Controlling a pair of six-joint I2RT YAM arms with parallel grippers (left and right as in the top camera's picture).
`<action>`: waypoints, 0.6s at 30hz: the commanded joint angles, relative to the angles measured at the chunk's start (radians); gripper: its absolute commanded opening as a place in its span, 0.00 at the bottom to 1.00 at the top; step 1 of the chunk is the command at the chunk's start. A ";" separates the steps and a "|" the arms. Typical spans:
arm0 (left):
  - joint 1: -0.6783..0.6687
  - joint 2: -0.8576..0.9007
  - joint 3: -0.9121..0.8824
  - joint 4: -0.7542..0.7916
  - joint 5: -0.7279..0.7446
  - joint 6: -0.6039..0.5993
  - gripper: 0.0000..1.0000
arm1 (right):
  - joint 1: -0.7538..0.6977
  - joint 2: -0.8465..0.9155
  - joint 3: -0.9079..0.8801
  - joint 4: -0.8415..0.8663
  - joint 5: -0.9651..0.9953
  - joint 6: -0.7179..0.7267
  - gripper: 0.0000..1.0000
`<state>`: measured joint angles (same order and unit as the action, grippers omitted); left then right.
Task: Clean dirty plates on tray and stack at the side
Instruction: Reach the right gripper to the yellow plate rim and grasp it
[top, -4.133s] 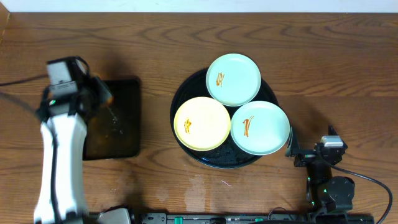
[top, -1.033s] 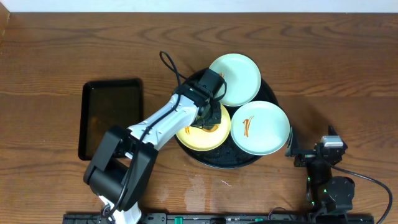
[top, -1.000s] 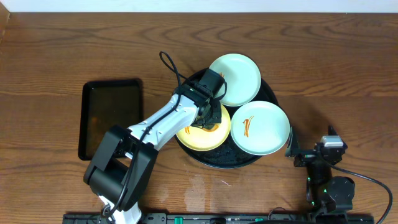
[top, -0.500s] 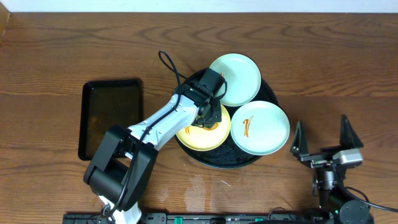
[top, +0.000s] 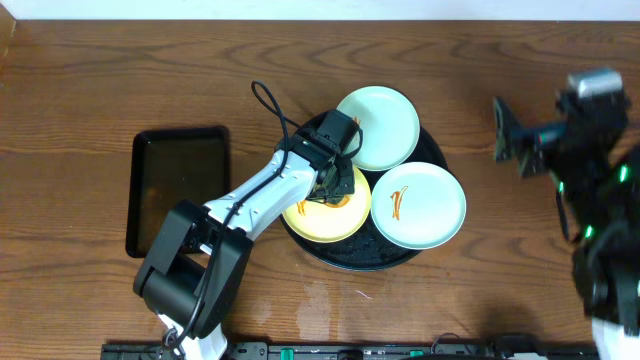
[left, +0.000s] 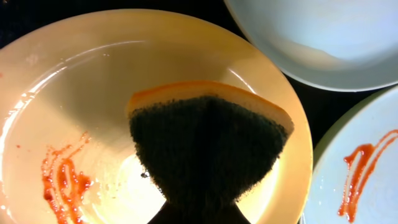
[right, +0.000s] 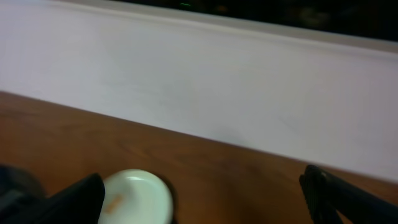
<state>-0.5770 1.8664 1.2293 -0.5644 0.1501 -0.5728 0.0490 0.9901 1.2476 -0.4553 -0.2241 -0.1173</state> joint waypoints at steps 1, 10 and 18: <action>0.006 0.005 -0.002 0.002 -0.010 -0.002 0.08 | -0.016 0.094 0.068 0.070 -0.276 0.016 0.99; 0.006 0.005 -0.002 0.001 -0.011 -0.001 0.08 | -0.013 0.349 0.068 0.111 -0.305 0.300 0.99; 0.011 0.005 -0.002 0.003 -0.035 -0.002 0.08 | 0.045 0.584 0.073 -0.182 -0.276 0.158 0.99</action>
<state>-0.5766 1.8664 1.2293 -0.5640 0.1394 -0.5728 0.0612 1.5326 1.3125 -0.5892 -0.4953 0.1238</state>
